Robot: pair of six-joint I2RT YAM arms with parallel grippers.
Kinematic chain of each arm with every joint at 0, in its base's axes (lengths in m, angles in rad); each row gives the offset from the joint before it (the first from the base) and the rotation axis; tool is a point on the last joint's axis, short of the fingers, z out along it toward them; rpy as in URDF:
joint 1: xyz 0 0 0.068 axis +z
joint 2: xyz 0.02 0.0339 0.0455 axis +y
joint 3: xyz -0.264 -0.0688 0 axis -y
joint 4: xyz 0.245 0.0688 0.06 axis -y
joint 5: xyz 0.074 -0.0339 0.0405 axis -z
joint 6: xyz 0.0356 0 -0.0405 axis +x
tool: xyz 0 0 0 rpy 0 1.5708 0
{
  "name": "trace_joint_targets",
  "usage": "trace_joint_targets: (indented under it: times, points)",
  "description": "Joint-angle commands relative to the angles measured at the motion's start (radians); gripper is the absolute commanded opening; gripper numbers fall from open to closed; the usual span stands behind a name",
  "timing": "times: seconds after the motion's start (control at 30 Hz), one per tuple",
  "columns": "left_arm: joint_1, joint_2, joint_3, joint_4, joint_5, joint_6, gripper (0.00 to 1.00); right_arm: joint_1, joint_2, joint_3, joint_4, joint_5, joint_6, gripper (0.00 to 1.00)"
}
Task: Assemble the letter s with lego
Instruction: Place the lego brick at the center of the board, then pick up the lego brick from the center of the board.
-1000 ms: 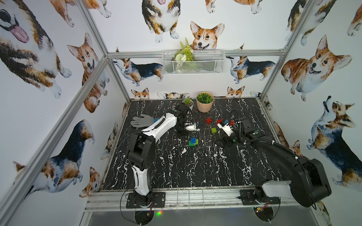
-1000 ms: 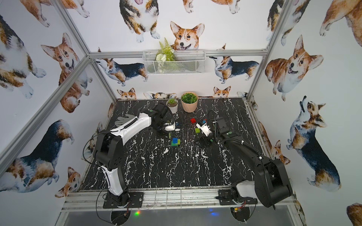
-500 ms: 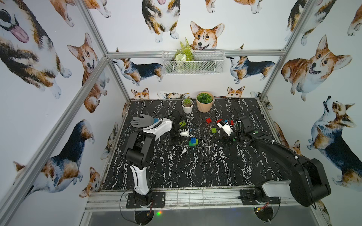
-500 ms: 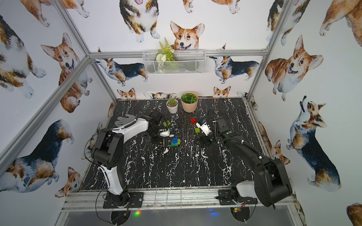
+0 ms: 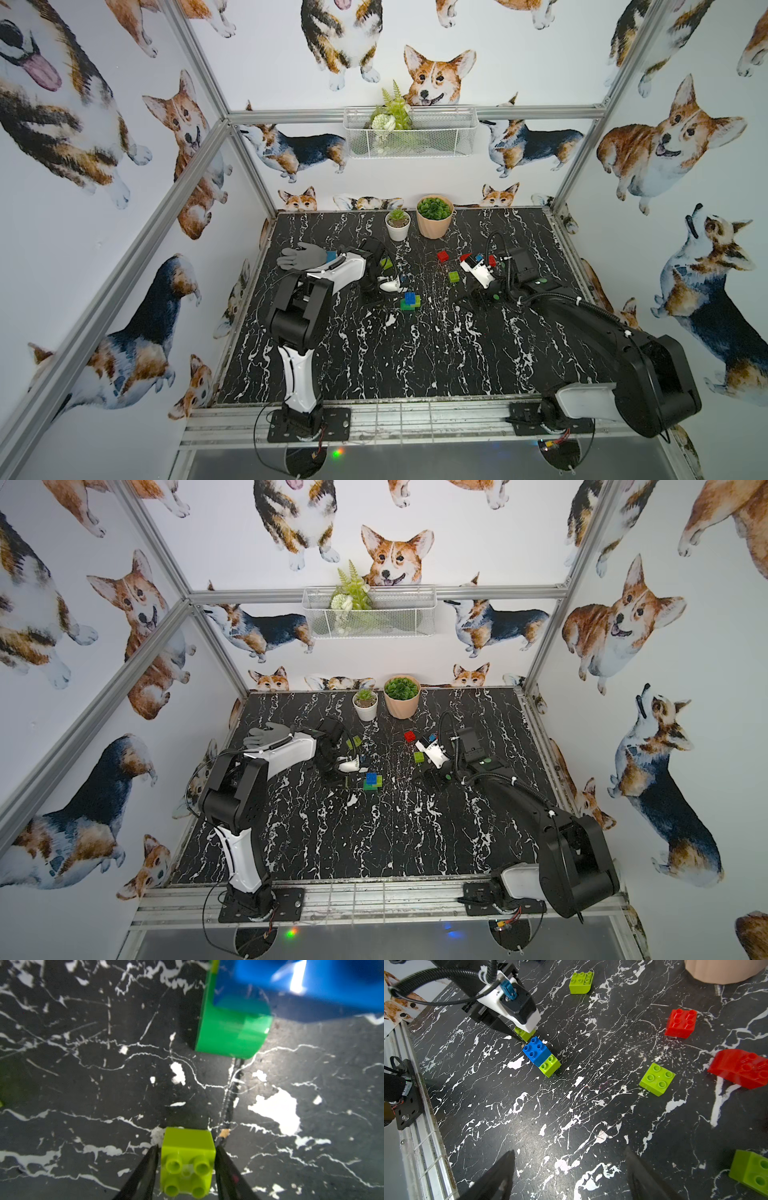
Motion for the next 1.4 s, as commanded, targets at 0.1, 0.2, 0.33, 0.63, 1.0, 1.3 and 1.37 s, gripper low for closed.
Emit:
trace_joint_targets:
  times: [0.1,0.2,0.33,0.63,1.0,1.3,1.37]
  points:
    - [0.013,0.012,0.033,-0.045,0.006,0.044,0.48,0.0,-0.003,0.007,-0.001,-0.004,-0.016,0.84]
    - [0.015,0.008,0.035,-0.047,0.012,0.046,0.48,0.0,-0.005,0.011,-0.008,-0.002,-0.02,0.84]
    - [0.015,0.002,0.054,-0.067,0.024,0.039,0.57,0.0,-0.01,0.016,-0.021,-0.001,-0.025,0.85]
    - [0.019,-0.032,0.191,-0.17,0.072,-0.068,0.78,0.0,-0.035,0.023,-0.036,0.022,-0.031,0.85]
    - [0.041,0.211,0.516,-0.179,-0.004,-0.186,0.79,0.0,-0.043,0.042,-0.05,0.035,-0.031,0.85]
    - [0.071,0.373,0.685,-0.141,-0.014,-0.262,0.77,-0.007,-0.058,0.028,-0.067,0.057,-0.041,0.86]
    - [0.072,0.399,0.716,-0.152,0.003,-0.261,0.77,-0.007,-0.055,0.028,-0.065,0.057,-0.042,0.86]
